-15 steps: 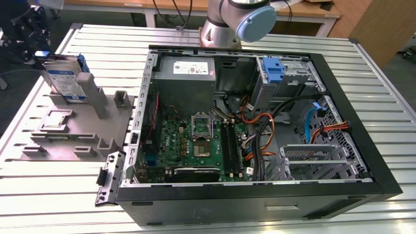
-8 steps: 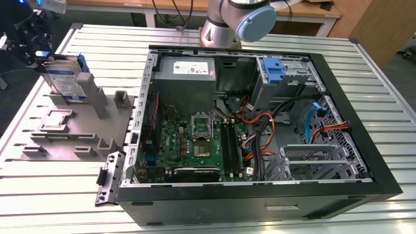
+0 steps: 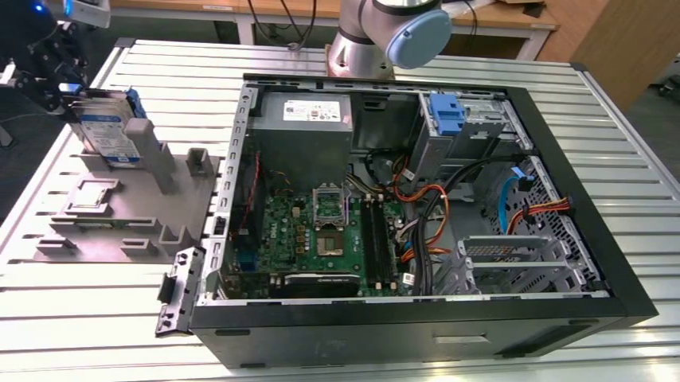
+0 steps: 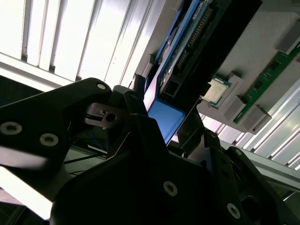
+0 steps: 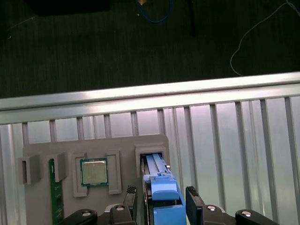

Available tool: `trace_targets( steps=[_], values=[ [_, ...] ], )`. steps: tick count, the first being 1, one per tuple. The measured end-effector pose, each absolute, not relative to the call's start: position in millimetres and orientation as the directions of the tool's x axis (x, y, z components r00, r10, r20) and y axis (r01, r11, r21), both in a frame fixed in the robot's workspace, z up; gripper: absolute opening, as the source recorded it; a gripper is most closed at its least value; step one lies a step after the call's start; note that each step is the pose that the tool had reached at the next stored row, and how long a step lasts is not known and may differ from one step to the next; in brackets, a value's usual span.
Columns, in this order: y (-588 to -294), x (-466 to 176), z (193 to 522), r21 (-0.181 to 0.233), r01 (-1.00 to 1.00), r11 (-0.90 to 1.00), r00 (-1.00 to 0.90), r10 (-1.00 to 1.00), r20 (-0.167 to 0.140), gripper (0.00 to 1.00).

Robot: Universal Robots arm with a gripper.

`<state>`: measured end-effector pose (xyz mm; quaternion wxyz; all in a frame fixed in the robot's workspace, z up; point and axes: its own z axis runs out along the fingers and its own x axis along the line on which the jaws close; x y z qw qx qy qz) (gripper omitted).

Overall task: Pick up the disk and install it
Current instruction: 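Pick up the disk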

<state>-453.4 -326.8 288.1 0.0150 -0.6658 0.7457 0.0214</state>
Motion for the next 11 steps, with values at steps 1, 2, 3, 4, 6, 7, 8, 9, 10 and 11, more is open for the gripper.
trace_targets(
  steps=[1,2,3,4,6,7,8,9,10,11],
  values=[
    [-326.8,-453.4,287.7,0.012,-0.994,0.112,-0.113,-0.992,-0.051,0.53],
    [-326.8,-453.4,287.4,0.012,-0.994,0.112,-0.113,-0.992,-0.051,0.53],
    [-326.8,-453.4,287.1,0.012,-0.994,0.111,-0.112,-0.992,-0.051,0.53],
    [-326.8,-453.4,286.9,0.012,-0.994,0.109,-0.109,-0.993,-0.051,0.53],
    [-326.5,-453.4,286.5,0.012,-0.995,0.103,-0.104,-0.993,-0.051,0.53],
    [-326.1,-453.4,286.4,0.012,-0.995,0.102,-0.102,-0.993,-0.051,0.53],
    [-325.5,-453.5,286.3,0.012,-0.995,0.101,-0.102,-0.994,-0.051,0.53],
    [-325.2,-453.4,286.1,0.011,-0.995,0.100,-0.101,-0.994,-0.051,0.53],
    [-325.1,-453.4,286.1,0.012,-0.995,0.100,-0.100,-0.994,-0.051,0.53],
    [-325.1,-453.4,286.1,0.012,-0.995,0.100,-0.100,-0.994,-0.051,0.53]
  ],
)
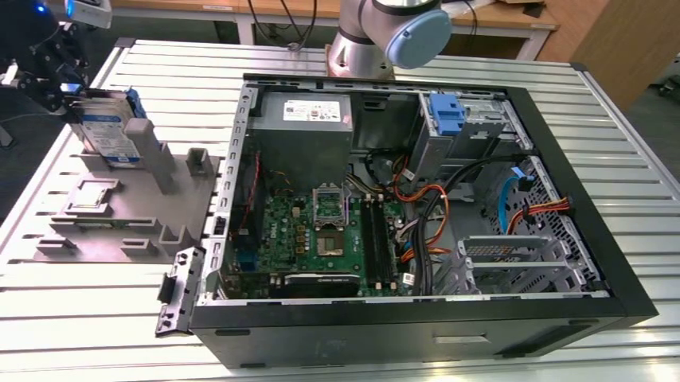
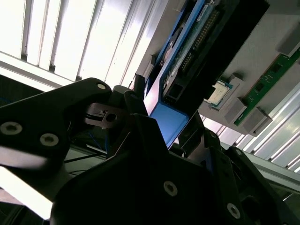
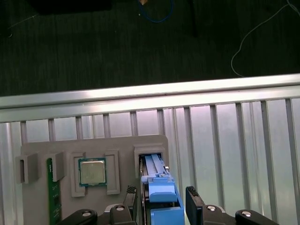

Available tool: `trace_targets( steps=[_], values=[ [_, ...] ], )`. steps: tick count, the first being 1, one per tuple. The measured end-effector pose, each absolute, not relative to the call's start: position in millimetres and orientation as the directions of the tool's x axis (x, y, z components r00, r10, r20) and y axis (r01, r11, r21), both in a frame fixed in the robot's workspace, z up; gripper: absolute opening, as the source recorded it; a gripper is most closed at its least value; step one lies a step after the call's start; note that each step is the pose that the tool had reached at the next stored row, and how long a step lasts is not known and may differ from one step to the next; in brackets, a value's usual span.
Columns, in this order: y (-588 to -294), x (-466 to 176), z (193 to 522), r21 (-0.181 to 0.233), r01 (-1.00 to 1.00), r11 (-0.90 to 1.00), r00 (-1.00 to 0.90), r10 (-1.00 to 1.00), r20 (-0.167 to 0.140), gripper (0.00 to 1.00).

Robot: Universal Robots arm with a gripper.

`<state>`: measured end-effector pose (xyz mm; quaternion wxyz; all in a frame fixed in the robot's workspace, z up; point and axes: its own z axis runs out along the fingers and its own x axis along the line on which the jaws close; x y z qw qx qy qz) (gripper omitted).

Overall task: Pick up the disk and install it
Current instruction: 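Pick up the disk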

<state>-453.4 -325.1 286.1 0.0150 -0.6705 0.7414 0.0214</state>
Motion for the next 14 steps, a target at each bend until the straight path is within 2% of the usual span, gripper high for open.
trace_targets(
  steps=[12,13,14],
  values=[
    [-325.8,-453.4,286.0,0.012,-0.996,0.088,-0.089,-0.995,-0.051,0.52],
    [-325.8,-453.5,286.0,0.012,-0.996,0.087,-0.088,-0.995,-0.051,0.45],
    [-325.8,-453.5,285.9,0.012,-0.996,0.087,-0.087,-0.995,-0.051,0.45]
  ],
)
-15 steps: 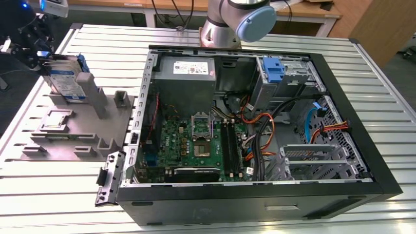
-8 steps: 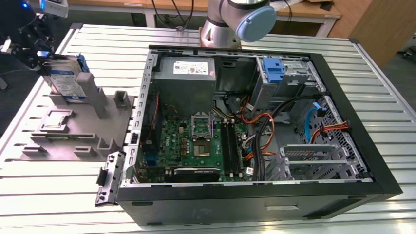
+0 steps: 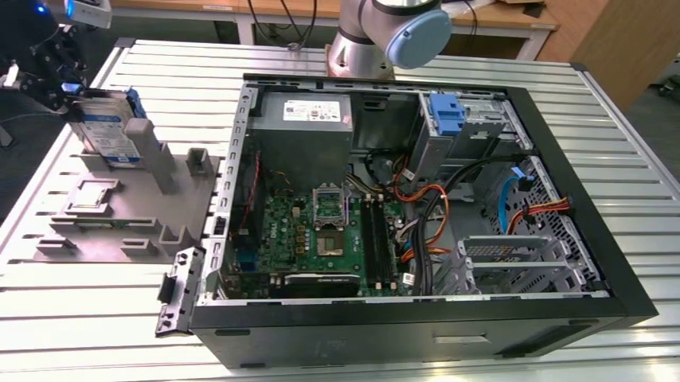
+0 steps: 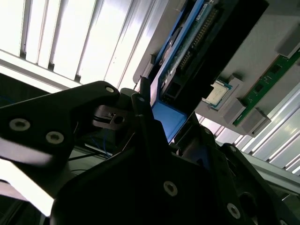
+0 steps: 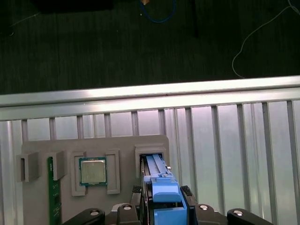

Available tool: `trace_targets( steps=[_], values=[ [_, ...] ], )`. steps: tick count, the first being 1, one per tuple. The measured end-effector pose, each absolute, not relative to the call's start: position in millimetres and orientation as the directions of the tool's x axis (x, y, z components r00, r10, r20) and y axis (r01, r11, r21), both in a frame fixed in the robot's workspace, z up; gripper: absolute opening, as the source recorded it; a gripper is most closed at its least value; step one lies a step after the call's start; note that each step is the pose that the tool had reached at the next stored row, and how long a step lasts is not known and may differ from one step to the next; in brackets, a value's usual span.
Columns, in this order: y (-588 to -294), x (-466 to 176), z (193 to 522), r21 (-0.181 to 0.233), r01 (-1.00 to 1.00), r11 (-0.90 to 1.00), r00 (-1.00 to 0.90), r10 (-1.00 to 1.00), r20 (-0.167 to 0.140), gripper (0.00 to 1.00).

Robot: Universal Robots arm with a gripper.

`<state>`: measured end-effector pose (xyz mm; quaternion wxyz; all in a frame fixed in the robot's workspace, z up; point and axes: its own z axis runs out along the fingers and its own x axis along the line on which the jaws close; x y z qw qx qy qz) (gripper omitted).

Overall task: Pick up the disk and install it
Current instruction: 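Pick up the disk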

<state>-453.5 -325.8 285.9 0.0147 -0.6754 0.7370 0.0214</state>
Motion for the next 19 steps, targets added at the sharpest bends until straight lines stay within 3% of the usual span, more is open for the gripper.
trace_targets(
  steps=[19],
  values=[
    [-327.1,-454.0,285.7,0.012,-0.997,0.081,-0.082,-0.995,-0.049,0.45]
  ],
)
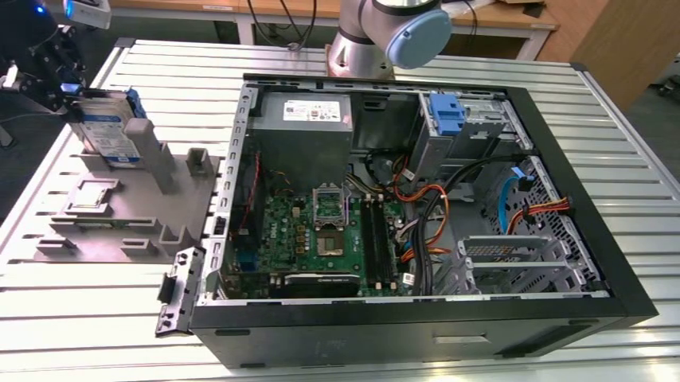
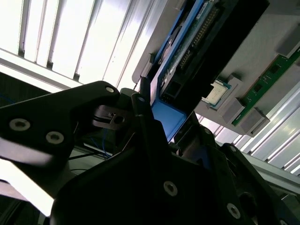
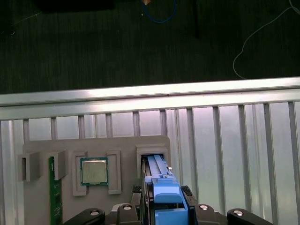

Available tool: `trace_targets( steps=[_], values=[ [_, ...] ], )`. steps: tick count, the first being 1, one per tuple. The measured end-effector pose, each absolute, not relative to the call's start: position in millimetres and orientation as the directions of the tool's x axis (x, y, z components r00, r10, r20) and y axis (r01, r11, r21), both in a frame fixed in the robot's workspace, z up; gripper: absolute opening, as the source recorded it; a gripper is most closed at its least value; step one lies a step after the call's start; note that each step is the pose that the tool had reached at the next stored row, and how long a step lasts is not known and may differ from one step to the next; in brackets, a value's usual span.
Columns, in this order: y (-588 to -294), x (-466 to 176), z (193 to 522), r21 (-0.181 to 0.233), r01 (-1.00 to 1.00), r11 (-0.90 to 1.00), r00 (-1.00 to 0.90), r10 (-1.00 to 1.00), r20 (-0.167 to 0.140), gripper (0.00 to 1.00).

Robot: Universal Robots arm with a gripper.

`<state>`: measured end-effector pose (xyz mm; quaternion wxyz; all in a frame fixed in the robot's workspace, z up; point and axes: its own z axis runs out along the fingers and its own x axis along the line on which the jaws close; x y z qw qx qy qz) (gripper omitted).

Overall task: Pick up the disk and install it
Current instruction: 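Pick up the disk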

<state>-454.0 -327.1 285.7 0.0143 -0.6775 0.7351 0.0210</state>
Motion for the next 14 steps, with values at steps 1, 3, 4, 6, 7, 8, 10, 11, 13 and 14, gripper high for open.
trace_targets(
  steps=[1,3,4,6,7,8,10,11,13,14],
  values=[
    [-327.1,-454.0,285.7,0.012,-0.997,0.081,-0.081,-0.995,-0.049,0.45],
    [-327.1,-454.0,285.7,0.012,-0.997,0.081,-0.081,-0.995,-0.049,0.44],
    [-327.0,-454.0,285.7,0.012,-0.997,0.081,-0.082,-0.995,-0.049,0.37],
    [-327.1,-454.0,285.6,0.012,-0.997,0.081,-0.081,-0.995,-0.049,0.37],
    [-327.1,-454.0,285.6,0.012,-0.997,0.081,-0.081,-0.995,-0.049,0.37],
    [-327.1,-454.0,285.6,0.012,-0.997,0.081,-0.081,-0.995,-0.049,0.37],
    [-327.1,-454.0,285.6,0.012,-0.997,0.081,-0.082,-0.995,-0.049,0.37],
    [-327.0,-454.0,285.6,0.012,-0.997,0.081,-0.081,-0.995,-0.049,0.37],
    [-327.1,-454.0,285.6,0.012,-0.997,0.081,-0.082,-0.995,-0.049,0.37],
    [-327.1,-454.0,285.6,0.012,-0.997,0.081,-0.081,-0.995,-0.049,0.37]
  ],
)
